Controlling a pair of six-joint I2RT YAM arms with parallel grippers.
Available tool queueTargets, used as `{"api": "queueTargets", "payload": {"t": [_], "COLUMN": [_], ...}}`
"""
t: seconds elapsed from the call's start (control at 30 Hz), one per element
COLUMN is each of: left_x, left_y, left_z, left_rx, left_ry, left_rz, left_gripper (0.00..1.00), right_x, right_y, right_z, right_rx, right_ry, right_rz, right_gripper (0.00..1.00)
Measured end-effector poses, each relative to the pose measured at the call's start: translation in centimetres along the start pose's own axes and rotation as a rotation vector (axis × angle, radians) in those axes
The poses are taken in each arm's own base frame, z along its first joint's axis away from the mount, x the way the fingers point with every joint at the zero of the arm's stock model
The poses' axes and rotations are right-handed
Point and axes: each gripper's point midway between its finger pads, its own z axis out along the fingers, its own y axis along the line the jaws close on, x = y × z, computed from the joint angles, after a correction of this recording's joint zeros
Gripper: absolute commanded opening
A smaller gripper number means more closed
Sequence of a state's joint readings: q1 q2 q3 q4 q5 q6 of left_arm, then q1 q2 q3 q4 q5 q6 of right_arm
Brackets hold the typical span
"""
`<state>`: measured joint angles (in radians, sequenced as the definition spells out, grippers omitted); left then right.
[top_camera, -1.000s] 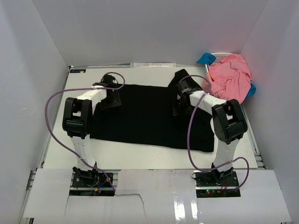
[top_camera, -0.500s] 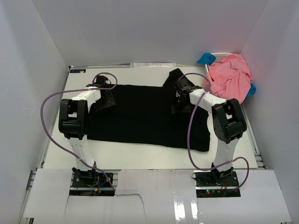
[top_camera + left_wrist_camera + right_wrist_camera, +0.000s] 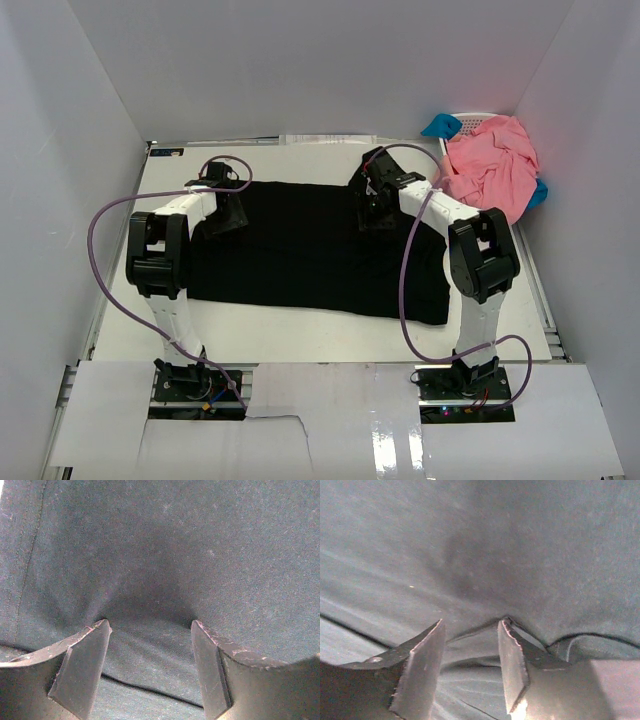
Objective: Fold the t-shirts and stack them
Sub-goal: Fold the flattened tshirt in 1/3 of the way
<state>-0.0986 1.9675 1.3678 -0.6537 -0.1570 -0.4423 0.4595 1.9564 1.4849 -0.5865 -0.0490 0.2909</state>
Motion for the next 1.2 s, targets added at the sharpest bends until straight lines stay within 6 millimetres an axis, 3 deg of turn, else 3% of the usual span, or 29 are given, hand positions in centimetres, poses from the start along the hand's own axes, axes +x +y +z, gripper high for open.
{"api": "queueTargets", "payload": {"t": [0.17, 0.6, 0.7, 0.73, 0.8, 1.07, 1.2], "left_x": [0.0, 0.0, 0.0, 0.0, 0.0, 0.1, 0.0], "left_y": [0.0, 0.0, 0.0, 0.0, 0.0, 0.0, 0.0], "left_z": [0.0, 0.0, 0.0, 0.0, 0.0, 0.0, 0.0], "left_rx": [-0.006, -0.008, -0.009, -0.009, -0.009, -0.009, -0.009], "left_ry": [-0.004, -0.004, -0.005, -0.005, -0.005, -0.005, -0.005], "left_rz": [0.005, 0.01, 0.012, 0.013, 0.013, 0.014, 0.014], "left_gripper": [0.77, 0.77, 0.77, 0.77, 0.77, 0.77, 0.77], "right_x": [1.0, 2.8, 2.9, 2.9, 3.0, 3.4, 3.5], "right_y": [-1.0, -2.7, -2.8, -2.8, -2.8, -3.0, -3.0], "right_z": [0.3, 0.5, 0.7, 0.7, 0.8, 1.4, 1.5], "right_rx": [0.052, 0.133, 0.133, 0.133, 0.134, 0.139, 0.14], "right_ry": [0.039, 0.085, 0.088, 0.088, 0.09, 0.109, 0.111], "right_rz": [0.009, 0.011, 0.011, 0.011, 0.011, 0.011, 0.011], "right_gripper": [0.45, 0.44, 0.38, 0.3, 0.28, 0.38, 0.35]}}
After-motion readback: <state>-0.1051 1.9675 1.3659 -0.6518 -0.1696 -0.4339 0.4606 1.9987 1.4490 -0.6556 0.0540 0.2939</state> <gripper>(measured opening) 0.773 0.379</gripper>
